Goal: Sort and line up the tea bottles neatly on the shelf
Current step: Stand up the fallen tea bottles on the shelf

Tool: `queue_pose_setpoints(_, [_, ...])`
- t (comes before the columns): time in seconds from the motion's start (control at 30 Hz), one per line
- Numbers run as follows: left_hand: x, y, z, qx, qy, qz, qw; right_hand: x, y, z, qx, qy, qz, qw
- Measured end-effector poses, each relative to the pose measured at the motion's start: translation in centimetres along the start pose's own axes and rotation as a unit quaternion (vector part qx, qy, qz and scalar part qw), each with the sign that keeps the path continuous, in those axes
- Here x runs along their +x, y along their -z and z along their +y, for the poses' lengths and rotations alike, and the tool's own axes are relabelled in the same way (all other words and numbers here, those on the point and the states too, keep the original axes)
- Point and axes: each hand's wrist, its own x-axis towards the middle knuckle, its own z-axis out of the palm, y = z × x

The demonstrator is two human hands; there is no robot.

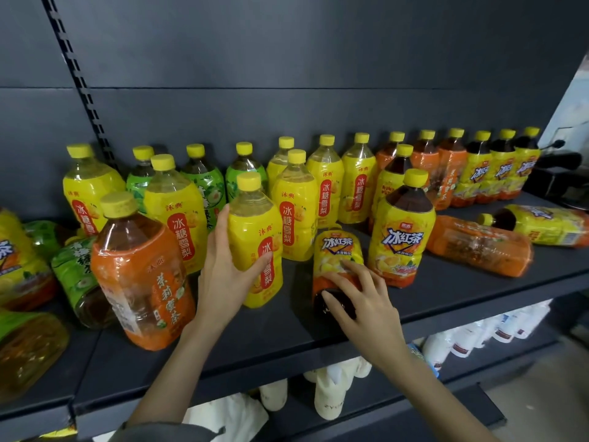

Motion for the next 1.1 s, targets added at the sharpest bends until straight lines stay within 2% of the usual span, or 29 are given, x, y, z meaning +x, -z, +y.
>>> queue_pose_setpoints(0.17, [0.8, 0.2, -0.9, -0.007, 0.016, 0.009, 1.000, -1.4, 1.2, -1.0, 0.050, -0.012, -0.017, 0.999])
queue_pose_setpoints(0.3, [0.7, 0.2, -1.0, 0.003, 0.017, 0.006, 1.000, 2.2, 2.5, -0.4, 0.113, -0.089, -0.096, 0.985])
queue_pose_setpoints(0.43, [0.7, 0.3, -0.9, 0.011, 0.017, 0.003, 1.000, 6.8, 3.0, -0.6, 0.047, -0.177, -0.216, 0.959])
queue_pose_setpoints(0.53, [0.6, 0.4, -0.8, 0.008, 0.021, 0.000, 1.000, 8.7, 2.7, -2.0, -0.048, -0.206, -0.303, 0.929])
queue_pose_setpoints(0.67, [0.6, 0.4, -0.6, 0.011, 0.020, 0.000, 1.000, 10.1, 2.3, -3.5, -0.113, -0.226, -0.356, 0.900])
queue_pose_setpoints(0.8, [0.5, 0.4, -0.7, 0.006, 0.018, -0.002, 1.000, 10.5, 2.0, -3.4, -0.105, -0.234, -0.350, 0.901])
queue_pose_setpoints(1.1, [0.7, 0.6, -1.1, 0.015, 0.017, -0.003, 1.000, 8.9, 1.3, -1.0, 0.019, -0.203, -0.202, 0.958])
